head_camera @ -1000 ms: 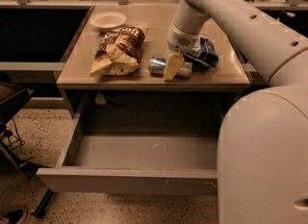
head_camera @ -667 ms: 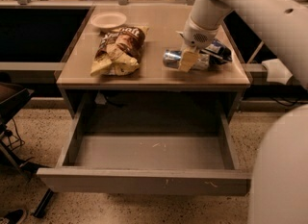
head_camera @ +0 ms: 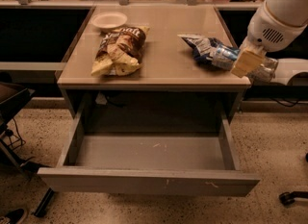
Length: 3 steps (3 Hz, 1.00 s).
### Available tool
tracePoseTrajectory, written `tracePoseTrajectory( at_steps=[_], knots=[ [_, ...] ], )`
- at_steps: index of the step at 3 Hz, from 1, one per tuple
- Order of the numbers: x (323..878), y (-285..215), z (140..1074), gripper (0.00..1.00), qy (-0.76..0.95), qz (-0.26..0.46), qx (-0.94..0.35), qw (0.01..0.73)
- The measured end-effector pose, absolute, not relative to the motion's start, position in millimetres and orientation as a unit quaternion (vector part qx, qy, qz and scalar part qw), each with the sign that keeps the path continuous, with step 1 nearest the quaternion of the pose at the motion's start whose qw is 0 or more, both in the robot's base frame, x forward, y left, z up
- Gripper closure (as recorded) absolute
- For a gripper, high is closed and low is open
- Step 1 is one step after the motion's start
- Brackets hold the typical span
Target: Place redbull can into top drawer
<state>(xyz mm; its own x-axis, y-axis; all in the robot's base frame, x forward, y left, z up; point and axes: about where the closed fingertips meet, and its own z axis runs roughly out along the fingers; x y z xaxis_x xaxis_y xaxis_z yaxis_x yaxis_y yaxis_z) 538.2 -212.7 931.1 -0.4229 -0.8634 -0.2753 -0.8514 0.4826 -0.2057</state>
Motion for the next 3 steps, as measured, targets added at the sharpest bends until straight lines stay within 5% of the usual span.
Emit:
tracePoseTrajectory(
  at_steps=[2, 3],
  knots=[
    [539.0, -195.0, 909.1, 1.00, 0.848, -0.013, -0.496, 0.186],
    [530.1, -137.9, 866.3, 1.00, 0.850, 0.012, -0.484, 0.209]
  ],
)
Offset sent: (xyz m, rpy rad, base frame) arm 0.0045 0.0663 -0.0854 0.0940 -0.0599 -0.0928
